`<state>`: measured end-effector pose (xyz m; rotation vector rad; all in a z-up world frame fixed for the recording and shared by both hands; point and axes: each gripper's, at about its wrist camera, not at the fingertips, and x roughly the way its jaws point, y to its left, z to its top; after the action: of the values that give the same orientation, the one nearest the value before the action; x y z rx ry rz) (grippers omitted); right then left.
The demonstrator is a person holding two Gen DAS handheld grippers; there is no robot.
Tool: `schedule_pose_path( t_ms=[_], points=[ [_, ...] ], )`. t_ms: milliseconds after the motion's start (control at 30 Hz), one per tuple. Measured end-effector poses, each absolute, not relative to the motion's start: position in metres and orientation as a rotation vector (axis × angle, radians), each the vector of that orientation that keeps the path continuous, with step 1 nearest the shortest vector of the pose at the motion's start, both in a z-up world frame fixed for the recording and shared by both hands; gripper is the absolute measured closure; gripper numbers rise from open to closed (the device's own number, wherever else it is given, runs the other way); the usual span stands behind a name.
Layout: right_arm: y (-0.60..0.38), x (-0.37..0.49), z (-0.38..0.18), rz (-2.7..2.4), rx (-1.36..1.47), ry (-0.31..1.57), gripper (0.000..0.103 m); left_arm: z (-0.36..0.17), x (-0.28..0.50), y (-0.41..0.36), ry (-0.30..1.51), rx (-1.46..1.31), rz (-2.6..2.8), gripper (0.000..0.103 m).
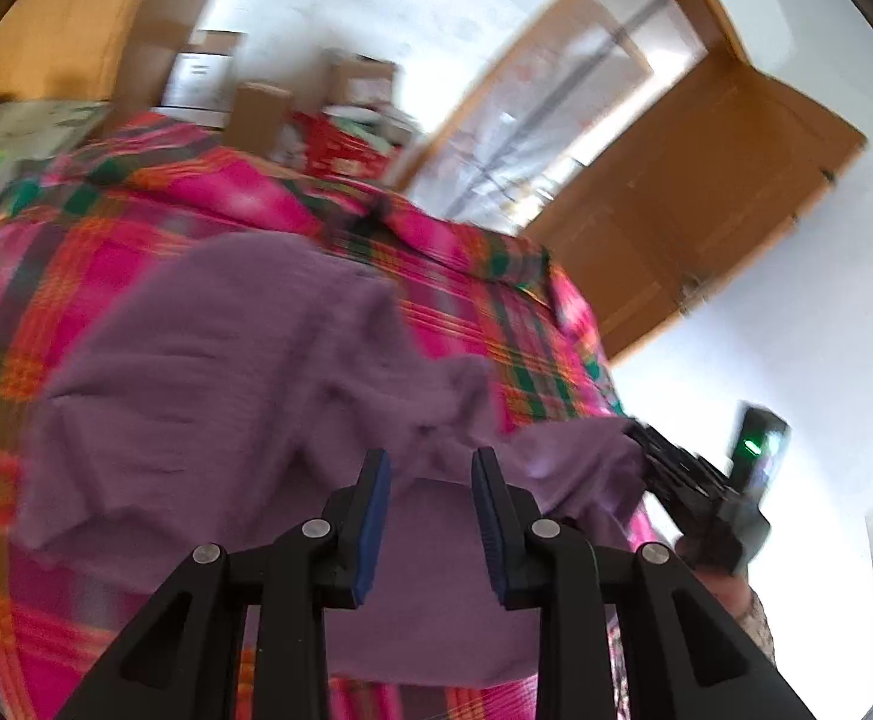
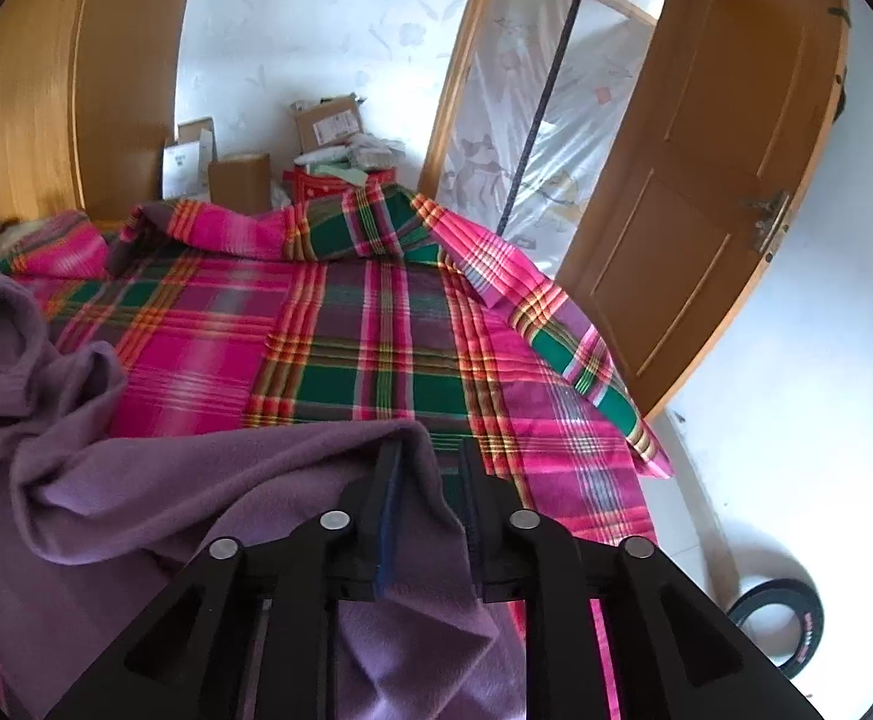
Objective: Fold clothes
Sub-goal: 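Lay the trousers flat on the bed and open both tools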
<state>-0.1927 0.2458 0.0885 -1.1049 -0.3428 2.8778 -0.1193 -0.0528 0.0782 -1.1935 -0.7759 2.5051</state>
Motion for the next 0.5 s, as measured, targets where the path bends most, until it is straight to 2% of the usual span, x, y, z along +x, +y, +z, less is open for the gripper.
schedule_pose_path(
  t_ms=[133, 200, 233, 500],
  points=[
    [0.237, -0.164, 0.106, 2.948, -1.046, -0.329, 0.08, 0.071, -0.1, -0.093, -0.844, -1.222, 2.59, 0.073],
    [0.229, -0.147, 0.113, 2.992, -1.021, -0.327, 0.071, 0.065, -0.091, -0.113, -0.888, -1.25, 2.624, 0.073],
    [0.225, -0.138, 0.115, 3.01, -1.012, -0.319, 0.062, 0.06, -0.085, -0.123, -0.913, -1.26, 2.64, 0.073],
    [0.192, -0.078, 0.103, 3.171, -1.116, -0.205, 0.061, 0.038, -0.063, -0.172, -0.964, -1.315, 2.772, 0.073]
  ],
)
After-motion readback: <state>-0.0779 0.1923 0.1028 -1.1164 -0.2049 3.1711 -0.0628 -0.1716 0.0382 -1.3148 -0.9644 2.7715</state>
